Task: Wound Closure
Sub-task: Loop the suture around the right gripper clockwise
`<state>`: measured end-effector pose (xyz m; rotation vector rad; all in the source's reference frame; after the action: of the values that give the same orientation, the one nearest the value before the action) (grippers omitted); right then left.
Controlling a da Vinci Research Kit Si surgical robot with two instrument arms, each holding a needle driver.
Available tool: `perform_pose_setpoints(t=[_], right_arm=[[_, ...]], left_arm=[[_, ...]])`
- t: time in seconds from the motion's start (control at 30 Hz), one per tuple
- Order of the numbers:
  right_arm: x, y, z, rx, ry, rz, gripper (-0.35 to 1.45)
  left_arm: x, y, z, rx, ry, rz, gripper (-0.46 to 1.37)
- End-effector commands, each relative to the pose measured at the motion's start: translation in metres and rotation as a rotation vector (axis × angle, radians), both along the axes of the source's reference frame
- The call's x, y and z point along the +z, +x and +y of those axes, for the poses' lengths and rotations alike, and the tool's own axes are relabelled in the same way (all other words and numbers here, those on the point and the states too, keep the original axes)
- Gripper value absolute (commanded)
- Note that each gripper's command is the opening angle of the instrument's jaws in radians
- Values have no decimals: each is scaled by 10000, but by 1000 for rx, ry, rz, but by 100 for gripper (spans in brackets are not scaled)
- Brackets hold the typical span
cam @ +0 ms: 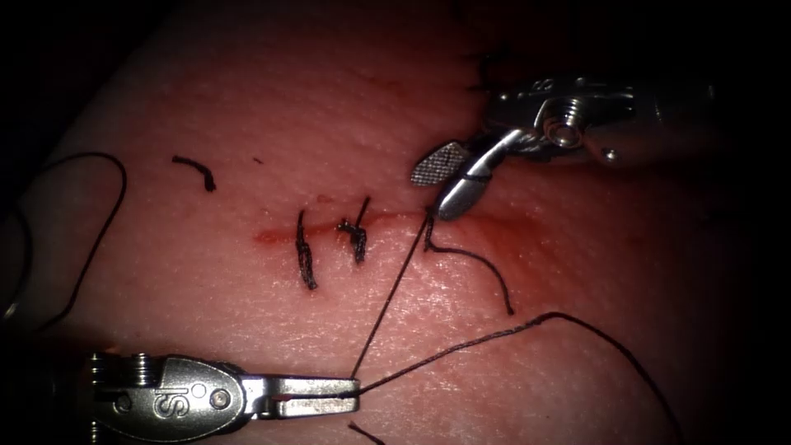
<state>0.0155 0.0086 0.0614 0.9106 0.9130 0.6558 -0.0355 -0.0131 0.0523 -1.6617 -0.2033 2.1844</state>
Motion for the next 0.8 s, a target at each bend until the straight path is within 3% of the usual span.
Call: perform_pose_setpoints(t=[0.03, 0.13, 0.23, 0.33, 0.47, 0.57, 0.8], right_arm=[[1, -3, 0, 16, 4, -22, 48], [4, -9, 1, 40, 2, -52, 42], [8, -9, 4, 15, -92, -20, 43], [9, -8, 6, -82, -217, 102, 55], [2, -6, 0, -147, -288, 185, 74], [-2, -4, -5, -144, -246, 203, 68], [-2, -3, -10, -59, -126, 178, 76]], left_arm=[[3, -1, -2, 2, -4, -1, -35], [3, -1, -8, 5, -7, 0, -35], [-2, 1, -11, 8, -5, -3, -35], [-11, 10, -5, 14, -1, -12, -35], [-24, 20, 11, 19, -5, -21, -35], [-29, 21, 17, 16, -4, -20, -35], [-7, -17, -14, 24, -30, 3, -35]])
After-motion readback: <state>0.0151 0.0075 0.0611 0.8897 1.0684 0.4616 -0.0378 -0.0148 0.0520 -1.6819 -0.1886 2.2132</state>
